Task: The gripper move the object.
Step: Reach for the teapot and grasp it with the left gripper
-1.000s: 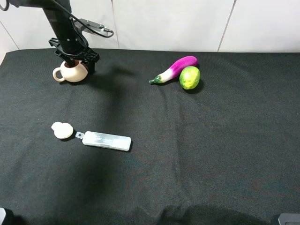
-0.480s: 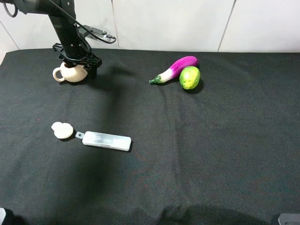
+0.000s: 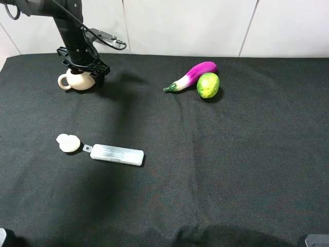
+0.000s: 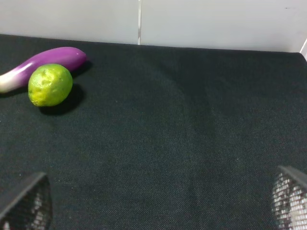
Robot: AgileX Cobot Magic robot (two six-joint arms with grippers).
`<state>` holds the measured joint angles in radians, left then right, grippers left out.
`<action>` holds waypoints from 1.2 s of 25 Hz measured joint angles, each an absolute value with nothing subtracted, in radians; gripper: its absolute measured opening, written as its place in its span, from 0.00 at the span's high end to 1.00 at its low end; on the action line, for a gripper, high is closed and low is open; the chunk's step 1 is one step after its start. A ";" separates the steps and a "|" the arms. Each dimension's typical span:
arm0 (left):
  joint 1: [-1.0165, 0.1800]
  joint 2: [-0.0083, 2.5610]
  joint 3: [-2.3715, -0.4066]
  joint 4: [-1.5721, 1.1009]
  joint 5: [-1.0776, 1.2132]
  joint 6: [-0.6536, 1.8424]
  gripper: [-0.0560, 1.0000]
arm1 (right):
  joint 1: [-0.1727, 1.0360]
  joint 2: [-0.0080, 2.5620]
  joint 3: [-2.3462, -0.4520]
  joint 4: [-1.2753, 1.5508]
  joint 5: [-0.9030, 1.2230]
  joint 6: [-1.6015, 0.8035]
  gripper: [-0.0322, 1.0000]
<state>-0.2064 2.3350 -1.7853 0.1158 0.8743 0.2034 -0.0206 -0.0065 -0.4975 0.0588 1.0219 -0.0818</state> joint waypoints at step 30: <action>-0.206 2.364 -1.785 0.119 0.880 0.205 0.36 | -0.021 -0.007 -0.497 0.059 1.022 -0.082 0.30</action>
